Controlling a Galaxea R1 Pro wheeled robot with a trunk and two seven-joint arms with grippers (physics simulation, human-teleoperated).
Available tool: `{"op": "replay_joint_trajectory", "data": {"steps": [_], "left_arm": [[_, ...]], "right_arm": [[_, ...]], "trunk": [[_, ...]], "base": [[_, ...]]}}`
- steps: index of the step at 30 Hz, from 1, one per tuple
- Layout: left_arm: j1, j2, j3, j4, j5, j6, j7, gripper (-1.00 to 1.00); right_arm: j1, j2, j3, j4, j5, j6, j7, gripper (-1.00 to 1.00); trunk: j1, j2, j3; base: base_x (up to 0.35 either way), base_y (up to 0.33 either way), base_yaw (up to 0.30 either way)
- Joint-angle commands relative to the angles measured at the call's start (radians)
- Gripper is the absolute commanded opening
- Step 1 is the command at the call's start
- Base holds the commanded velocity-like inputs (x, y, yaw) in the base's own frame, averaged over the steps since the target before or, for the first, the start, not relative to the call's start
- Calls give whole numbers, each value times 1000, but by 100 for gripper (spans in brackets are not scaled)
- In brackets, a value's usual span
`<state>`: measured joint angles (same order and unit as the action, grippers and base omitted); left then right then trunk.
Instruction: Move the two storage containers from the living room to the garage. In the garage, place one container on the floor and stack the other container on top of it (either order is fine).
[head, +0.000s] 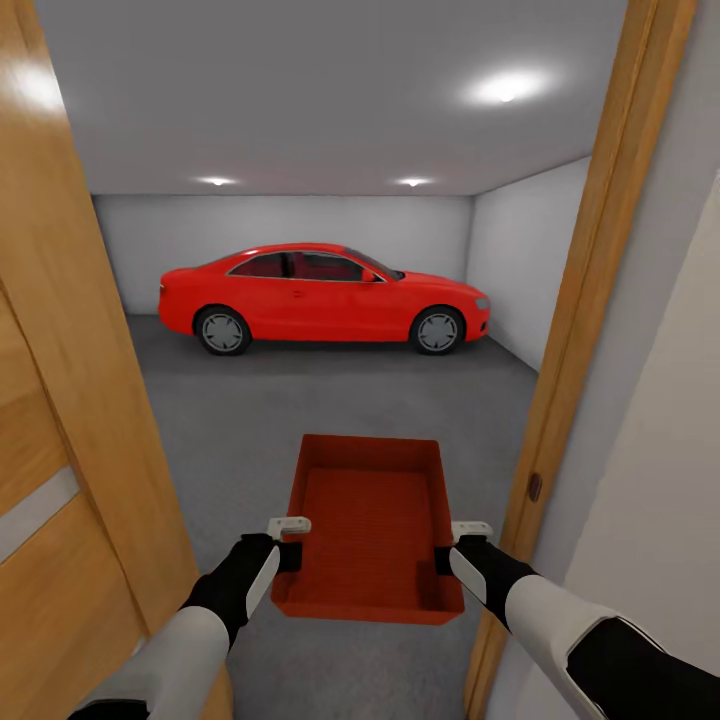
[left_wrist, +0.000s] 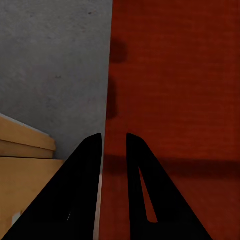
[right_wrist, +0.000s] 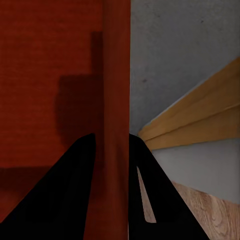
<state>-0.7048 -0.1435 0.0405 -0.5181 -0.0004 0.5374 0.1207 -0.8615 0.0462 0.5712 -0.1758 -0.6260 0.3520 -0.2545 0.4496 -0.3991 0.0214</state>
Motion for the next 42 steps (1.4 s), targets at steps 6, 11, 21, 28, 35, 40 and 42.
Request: {"op": "replay_joint_trajectory", "data": {"steps": [6, 11, 21, 28, 35, 40, 42], "left_arm": [[-1, -1, 12, -17, -38, 8, 72, -100], [-1, -1, 12, -17, -38, 9, 73, -100], [-1, -1, 16, -16, -32, 9, 71, -100], [-1, -1, 18, -14, -32, 9, 68, -100], [-1, -1, 19, -14, -32, 9, 67, -100], [-1, -1, 19, -13, -32, 9, 64, -100], [-1, -1, 19, -13, -31, 9, 64, -100]], "right_arm": [[1, 0, 62, -2, -52, 1, -5, -100], [1, 0, 62, -2, -51, 1, -5, -100], [1, 0, 62, -2, -50, 1, -5, -100], [1, 0, 62, -2, -51, 1, -5, -100], [1, 0, 62, -2, -51, 1, -5, -100], [1, 0, 62, -2, -51, 0, -5, -100], [1, 0, 62, -2, -51, 0, -5, -100]], "trunk": [[0, -1, -1], [0, -1, -1], [0, -1, -1], [0, -1, -1], [0, -1, -1], [0, -1, -1], [0, -1, -1]], "base": [[0, 0, 0], [0, 0, 0], [142, 0, 0], [321, 0, 0], [322, 0, 0], [322, 0, 0], [322, 0, 0]]}}
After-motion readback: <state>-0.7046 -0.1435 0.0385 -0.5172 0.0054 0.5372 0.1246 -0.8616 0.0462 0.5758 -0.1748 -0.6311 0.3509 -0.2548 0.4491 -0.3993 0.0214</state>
